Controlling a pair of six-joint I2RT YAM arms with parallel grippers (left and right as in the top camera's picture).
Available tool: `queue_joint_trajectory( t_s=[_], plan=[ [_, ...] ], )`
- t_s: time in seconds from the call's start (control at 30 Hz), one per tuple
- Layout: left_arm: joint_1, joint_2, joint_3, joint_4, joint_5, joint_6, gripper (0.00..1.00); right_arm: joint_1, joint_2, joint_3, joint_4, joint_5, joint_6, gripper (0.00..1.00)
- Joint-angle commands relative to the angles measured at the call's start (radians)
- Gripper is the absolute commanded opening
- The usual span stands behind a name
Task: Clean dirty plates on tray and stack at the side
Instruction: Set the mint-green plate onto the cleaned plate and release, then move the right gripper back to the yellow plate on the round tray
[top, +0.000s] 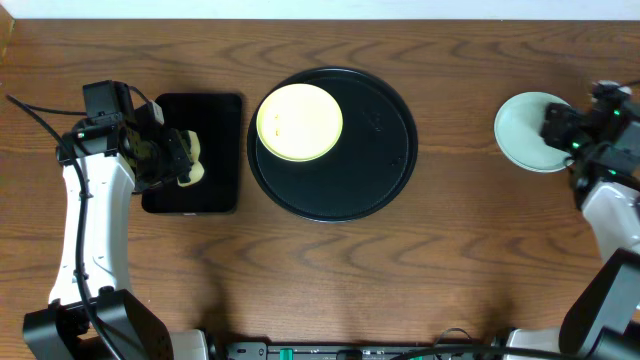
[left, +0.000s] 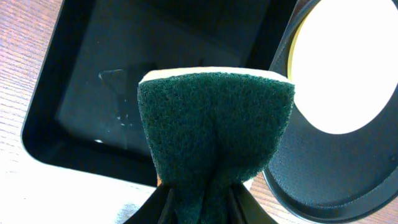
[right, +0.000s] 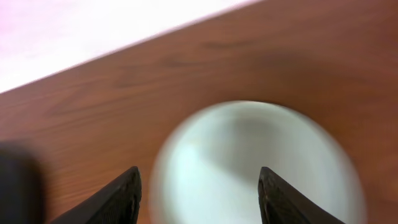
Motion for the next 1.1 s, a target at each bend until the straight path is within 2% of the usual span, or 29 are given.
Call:
queue_joint_trajectory(
  t_s=[0.0, 0.2, 0.37, 0.43, 0.47, 0.63, 0.83, 1.07],
  plan=[
    [0.000, 0.002, -0.008, -0.006, -0.013, 0.018, 0.08, 0.133, -0.038, 0.003, -0.041, -0.130, -0.005, 0.56],
    [0.000, 0.002, -0.008, -0.006, -0.013, 0.018, 0.08, 0.443, -0.006, 0.003, -0.087, -0.024, -0.089, 0.60],
    [0.000, 0.002, -0.008, -0.010, -0.013, 0.018, 0.08, 0.688, 0.043, 0.002, -0.067, 0.006, -0.176, 0.85],
    [0.000, 0.002, -0.008, -0.013, -0.013, 0.018, 0.08, 0.758, 0.071, 0.002, -0.023, 0.032, -0.166, 0.89],
    [0.000, 0.002, -0.008, -0.014, -0.013, 0.018, 0.08, 0.788, 0.088, 0.002, 0.006, 0.060, -0.142, 0.89],
    [0.000, 0.002, -0.008, -0.013, -0.013, 0.018, 0.08, 0.881, 0.205, 0.002, 0.131, 0.284, 0.010, 0.65],
    [0.000, 0.002, -0.008, -0.013, -0.013, 0.018, 0.08, 0.919, 0.366, 0.005, 0.306, 0.260, 0.032, 0.62],
    [0.000, 0.002, -0.008, -0.014, -0.013, 0.018, 0.08, 0.922, 0.459, 0.080, 0.334, 0.256, 0.083, 0.59]
  ],
)
